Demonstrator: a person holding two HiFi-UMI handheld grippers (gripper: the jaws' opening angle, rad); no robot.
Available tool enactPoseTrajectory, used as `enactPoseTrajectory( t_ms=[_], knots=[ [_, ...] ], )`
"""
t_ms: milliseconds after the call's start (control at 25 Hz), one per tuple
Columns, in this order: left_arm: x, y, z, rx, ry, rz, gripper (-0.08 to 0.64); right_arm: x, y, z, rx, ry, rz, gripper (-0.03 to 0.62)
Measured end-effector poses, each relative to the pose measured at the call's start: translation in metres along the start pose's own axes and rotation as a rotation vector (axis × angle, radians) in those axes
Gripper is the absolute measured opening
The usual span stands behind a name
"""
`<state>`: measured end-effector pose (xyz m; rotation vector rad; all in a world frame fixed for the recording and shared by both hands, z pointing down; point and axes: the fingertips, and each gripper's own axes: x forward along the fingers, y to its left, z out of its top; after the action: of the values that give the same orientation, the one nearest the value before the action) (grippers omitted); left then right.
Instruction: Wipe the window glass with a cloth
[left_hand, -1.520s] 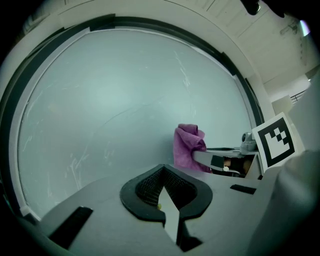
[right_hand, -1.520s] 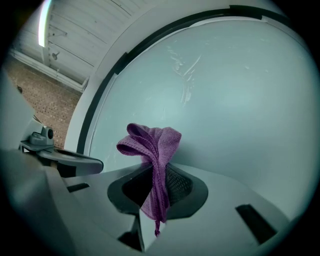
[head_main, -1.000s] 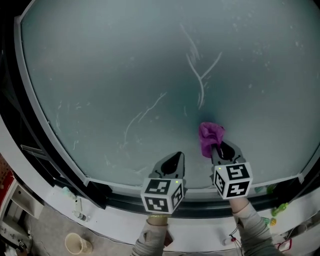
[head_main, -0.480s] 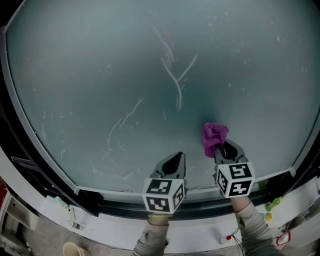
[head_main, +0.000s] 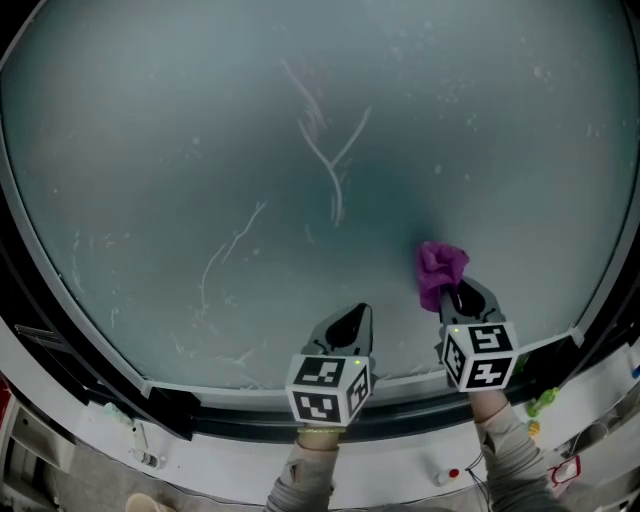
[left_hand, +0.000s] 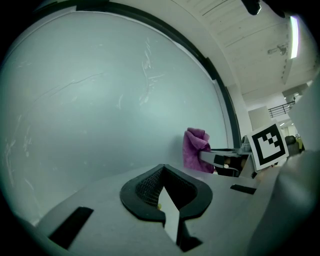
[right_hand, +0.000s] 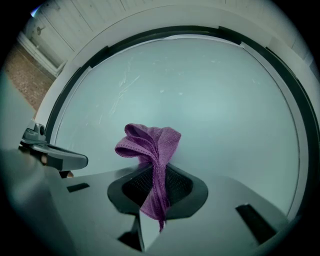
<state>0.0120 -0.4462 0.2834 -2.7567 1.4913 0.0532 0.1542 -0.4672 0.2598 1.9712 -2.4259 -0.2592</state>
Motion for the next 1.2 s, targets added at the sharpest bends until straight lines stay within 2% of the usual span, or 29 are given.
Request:
enactPoseTrajectory(
  t_ms=[280, 600, 880, 1200],
  knots=[
    [0.003, -0.009, 0.001, 0.004, 0.003, -0.022, 0.005, -0.009, -0.016, -0.002, 0.007, 0.005, -0.037, 0.055],
    [-0.002, -0.014, 0.002, 0.007, 0.003, -0.032, 0.005, -0.02, -0.007, 0.0, 0.012, 0.0, -0.026, 0.055],
    [-0.016, -0.003, 0.003, 0.012, 0.001, -0.003, 0.005, -0.026, 0.021, 0.001, 0.023, -0.006, 0.027, 0.055],
    [-0.042, 0.031, -0.001, 0.015, 0.013, 0.082, 0.005, -0.017, 0.075, -0.004, 0.068, -0.009, 0.14, 0.055]
  ],
)
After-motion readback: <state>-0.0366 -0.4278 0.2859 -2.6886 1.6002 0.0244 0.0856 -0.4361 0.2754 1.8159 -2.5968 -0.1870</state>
